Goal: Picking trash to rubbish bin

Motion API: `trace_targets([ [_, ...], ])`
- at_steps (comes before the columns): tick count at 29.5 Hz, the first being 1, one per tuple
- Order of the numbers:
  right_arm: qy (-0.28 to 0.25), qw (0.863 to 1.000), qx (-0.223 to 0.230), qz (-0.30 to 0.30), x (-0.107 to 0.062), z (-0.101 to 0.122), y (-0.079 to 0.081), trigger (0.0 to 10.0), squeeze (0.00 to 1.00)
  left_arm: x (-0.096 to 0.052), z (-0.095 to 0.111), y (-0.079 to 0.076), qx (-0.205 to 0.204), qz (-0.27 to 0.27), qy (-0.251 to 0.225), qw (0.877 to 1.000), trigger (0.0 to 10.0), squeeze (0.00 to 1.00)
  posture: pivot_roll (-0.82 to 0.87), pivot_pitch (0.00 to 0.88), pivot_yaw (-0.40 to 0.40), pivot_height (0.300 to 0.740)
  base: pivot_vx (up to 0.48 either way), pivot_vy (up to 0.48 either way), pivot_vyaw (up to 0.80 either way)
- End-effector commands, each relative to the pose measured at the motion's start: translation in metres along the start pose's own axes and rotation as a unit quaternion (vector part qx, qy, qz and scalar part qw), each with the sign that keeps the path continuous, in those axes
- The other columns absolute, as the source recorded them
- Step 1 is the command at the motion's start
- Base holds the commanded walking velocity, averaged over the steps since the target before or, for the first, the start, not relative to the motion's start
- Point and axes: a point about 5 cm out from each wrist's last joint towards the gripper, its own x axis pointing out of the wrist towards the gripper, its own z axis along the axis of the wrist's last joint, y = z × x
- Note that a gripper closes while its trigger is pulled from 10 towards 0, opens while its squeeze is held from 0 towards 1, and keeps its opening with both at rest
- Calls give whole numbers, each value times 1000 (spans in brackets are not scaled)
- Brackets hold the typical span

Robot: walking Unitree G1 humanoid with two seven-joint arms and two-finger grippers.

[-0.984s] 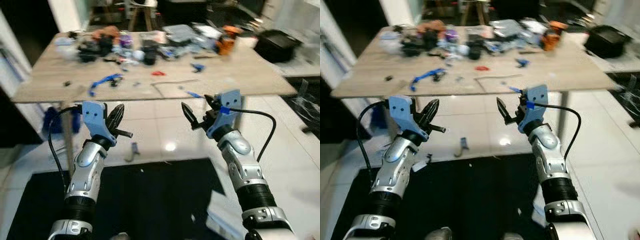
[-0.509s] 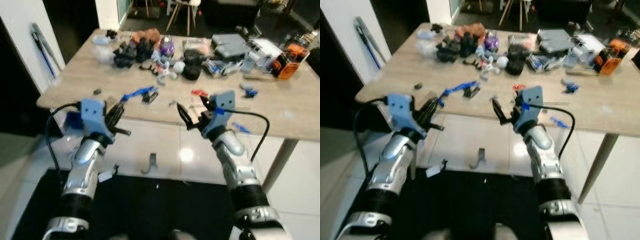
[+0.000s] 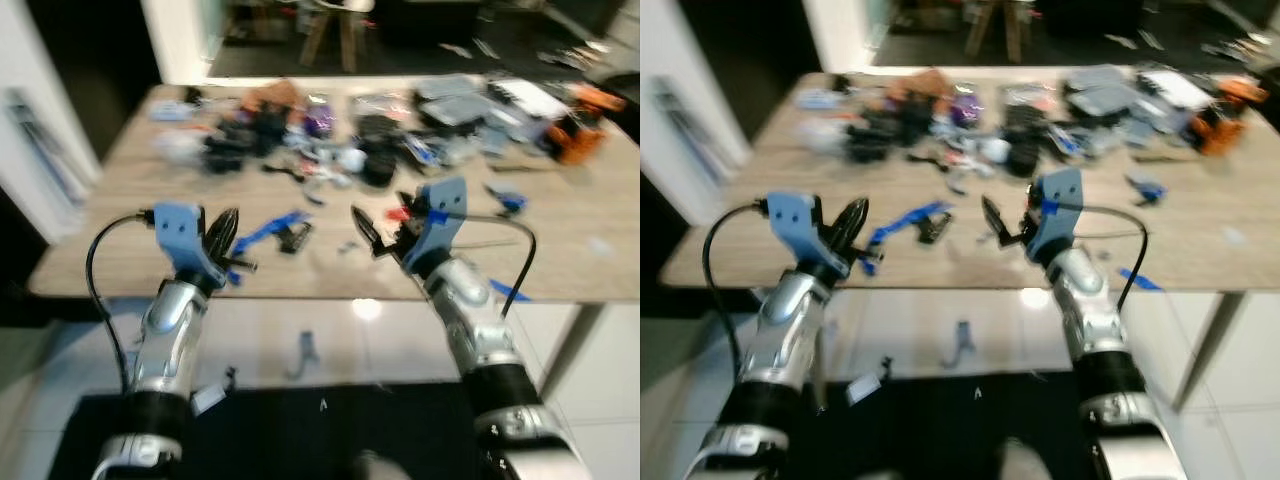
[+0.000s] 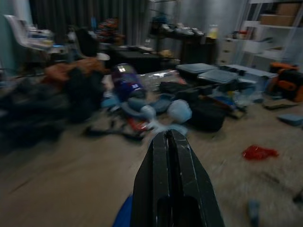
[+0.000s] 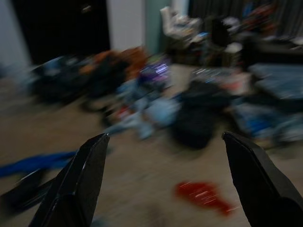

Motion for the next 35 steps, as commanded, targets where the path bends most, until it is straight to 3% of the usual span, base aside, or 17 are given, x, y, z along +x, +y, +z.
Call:
trace_targets([
  [1, 5, 1000, 7, 6, 1, -4, 6, 10000, 0, -4, -4, 4, 0, 6, 8, 1000, 10000, 0, -4, 0, -13, 740, 480, 0, -800],
  [31, 4, 1000, 7, 4, 1, -2, 5, 10000, 0, -4, -3, 4, -1, 7, 6, 1000, 10000, 0, -5, 0, -11, 740, 450, 0, -41],
  [35, 15, 999, 23, -25, 1, -2, -4, 10000, 0, -4, -2, 5, -2, 7, 4, 1000, 10000, 0, -5, 0, -11, 740, 396, 0, 0],
])
